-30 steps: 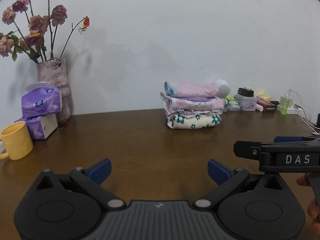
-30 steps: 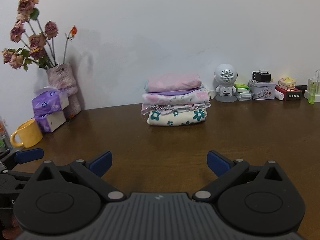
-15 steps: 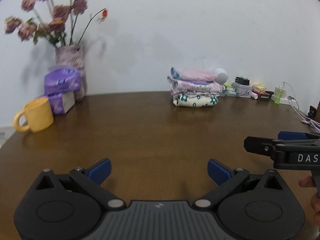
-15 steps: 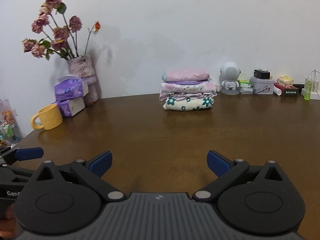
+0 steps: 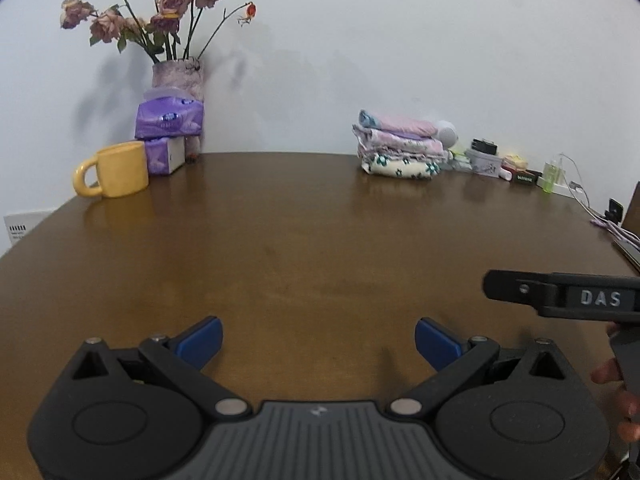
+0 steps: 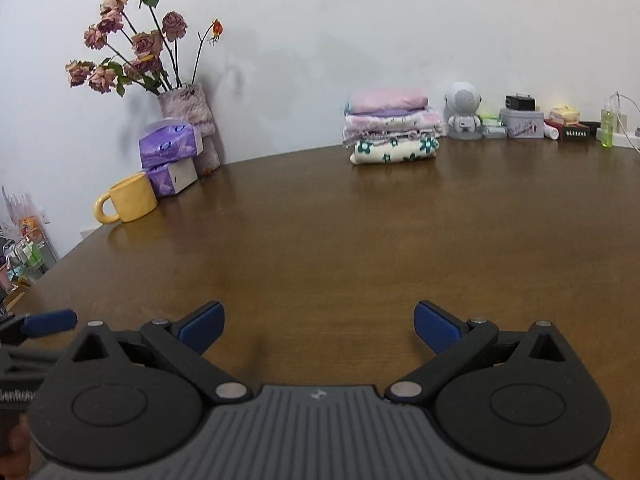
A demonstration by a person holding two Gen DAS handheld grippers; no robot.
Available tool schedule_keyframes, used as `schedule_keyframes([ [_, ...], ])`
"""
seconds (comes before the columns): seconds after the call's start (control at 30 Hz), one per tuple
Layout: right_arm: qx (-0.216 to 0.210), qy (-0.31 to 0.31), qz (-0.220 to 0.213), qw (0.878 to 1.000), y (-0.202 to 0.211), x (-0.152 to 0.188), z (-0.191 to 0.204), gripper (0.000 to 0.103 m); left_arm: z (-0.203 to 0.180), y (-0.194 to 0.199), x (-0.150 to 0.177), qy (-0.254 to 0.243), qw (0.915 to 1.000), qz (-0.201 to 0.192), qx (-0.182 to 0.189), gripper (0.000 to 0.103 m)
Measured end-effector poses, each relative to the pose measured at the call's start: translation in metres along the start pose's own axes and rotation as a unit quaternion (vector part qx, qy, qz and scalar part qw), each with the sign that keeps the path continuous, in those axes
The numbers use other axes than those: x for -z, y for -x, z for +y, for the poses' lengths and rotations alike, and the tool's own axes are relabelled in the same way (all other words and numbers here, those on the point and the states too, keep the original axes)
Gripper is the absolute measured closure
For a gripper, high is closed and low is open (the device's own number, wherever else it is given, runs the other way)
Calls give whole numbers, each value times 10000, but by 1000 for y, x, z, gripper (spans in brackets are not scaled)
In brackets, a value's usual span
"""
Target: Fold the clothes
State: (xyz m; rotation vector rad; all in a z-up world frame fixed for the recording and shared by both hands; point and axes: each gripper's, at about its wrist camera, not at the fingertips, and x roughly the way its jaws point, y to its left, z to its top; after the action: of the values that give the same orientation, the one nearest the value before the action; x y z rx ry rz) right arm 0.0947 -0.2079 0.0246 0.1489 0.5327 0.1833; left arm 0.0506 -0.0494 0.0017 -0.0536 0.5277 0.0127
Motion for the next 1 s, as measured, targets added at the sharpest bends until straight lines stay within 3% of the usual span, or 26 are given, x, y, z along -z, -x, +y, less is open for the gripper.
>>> schedule_keyframes([
  [0.37, -61, 255, 80, 9996, -8, 20, 29, 0, 8, -1, 13, -23, 10000, 47, 67, 0],
  [0.67, -105, 123, 137, 9998, -12, 21, 25, 0, 3, 0, 12, -345, 9992, -186, -68, 0],
  [1.0, -97, -26, 66, 9999, -10, 23, 22, 0, 7, -3, 12, -243, 9996, -160, -15, 0],
])
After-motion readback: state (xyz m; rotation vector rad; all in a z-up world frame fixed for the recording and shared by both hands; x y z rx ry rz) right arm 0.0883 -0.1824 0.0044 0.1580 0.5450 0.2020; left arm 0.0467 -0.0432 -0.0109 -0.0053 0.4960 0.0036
